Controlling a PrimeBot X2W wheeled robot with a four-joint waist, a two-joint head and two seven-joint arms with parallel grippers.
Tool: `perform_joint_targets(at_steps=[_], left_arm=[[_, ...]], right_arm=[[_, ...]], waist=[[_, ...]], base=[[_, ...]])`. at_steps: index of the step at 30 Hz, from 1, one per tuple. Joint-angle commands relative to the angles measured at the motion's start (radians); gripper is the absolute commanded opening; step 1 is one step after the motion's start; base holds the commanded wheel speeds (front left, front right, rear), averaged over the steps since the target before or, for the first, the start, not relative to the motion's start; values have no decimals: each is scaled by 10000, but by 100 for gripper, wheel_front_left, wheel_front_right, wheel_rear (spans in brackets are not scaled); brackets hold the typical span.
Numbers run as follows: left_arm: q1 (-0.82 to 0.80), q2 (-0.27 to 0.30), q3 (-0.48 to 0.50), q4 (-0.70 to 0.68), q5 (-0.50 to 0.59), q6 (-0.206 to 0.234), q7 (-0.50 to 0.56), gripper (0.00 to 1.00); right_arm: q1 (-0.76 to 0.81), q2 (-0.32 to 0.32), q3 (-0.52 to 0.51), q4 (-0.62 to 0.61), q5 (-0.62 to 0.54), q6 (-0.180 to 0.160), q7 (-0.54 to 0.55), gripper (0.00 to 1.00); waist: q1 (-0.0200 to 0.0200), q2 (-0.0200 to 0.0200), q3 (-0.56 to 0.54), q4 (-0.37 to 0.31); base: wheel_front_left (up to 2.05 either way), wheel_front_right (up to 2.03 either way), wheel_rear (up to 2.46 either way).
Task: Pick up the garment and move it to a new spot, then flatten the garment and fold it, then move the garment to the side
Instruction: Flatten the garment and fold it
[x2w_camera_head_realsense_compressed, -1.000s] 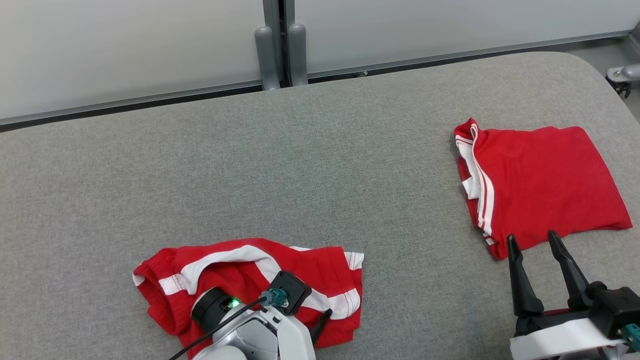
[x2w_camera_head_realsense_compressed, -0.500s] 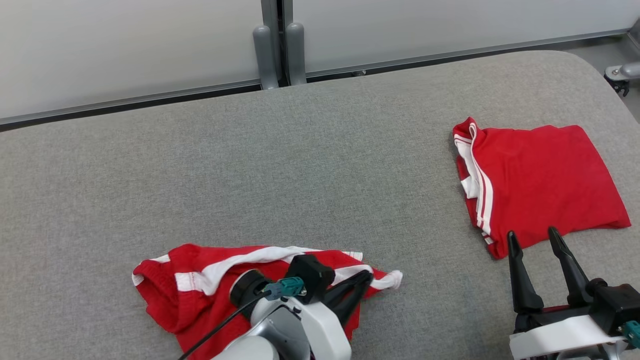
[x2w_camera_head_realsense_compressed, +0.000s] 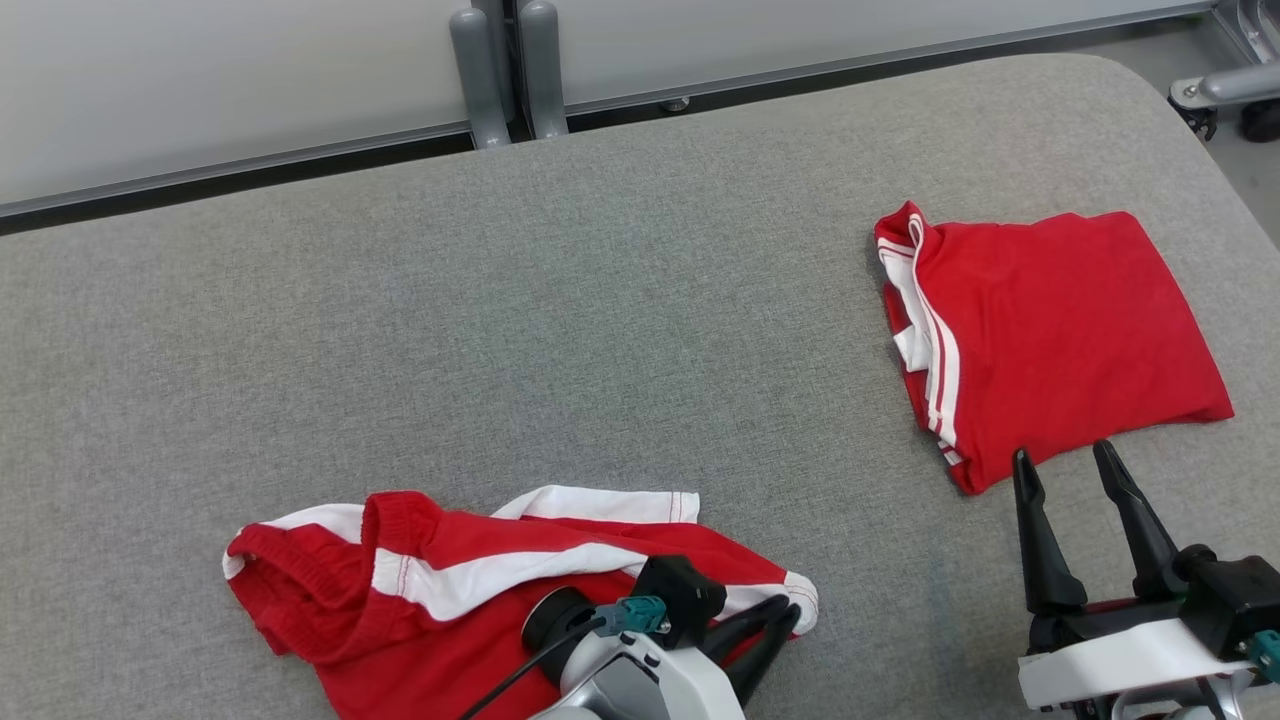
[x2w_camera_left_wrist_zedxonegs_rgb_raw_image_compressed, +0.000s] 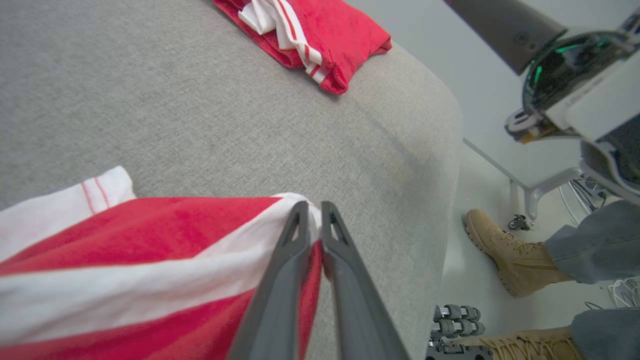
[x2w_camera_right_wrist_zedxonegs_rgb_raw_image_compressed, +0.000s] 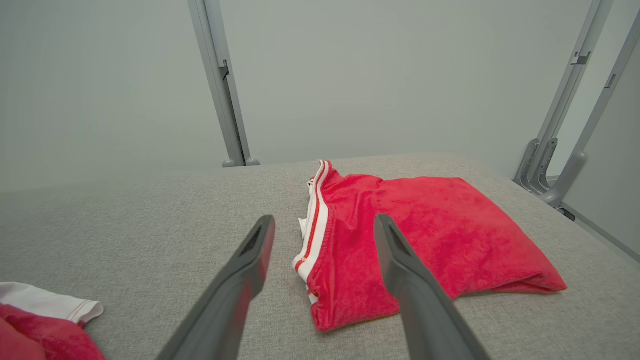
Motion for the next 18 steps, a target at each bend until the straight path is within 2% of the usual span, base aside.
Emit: perform_joint_targets(at_steps=[1,5,8,11,18], left_arm=[[-28,-86,100,-15,-175,-169,-169,100],[-52,-131,429,-350,-386,-301,-636,100],[81,121,802,-995,-512,-137,-943,100],[274,607,1317,-1667,-371,293,-1380,100],[1218,2005,2858,-2281,175,1755,-2975,100]], right_arm=[[-39,-48,-63,-11,51,-1,-48,100],[59,-49,-117,37,36,-1,-48,100],[110,-49,-145,15,-43,-1,-48,100],[124,-51,-255,-131,-165,-1,-48,100],[95,-49,-592,-667,-816,-1,-48,100]], waist=[[0,0,-13,16],[0,0,-160,132],[0,0,-326,281],[0,0,-535,483],[0,0,-1202,1113]], base=[[0,0,0],[0,0,0],[0,0,0],[0,0,0],[0,0,0]])
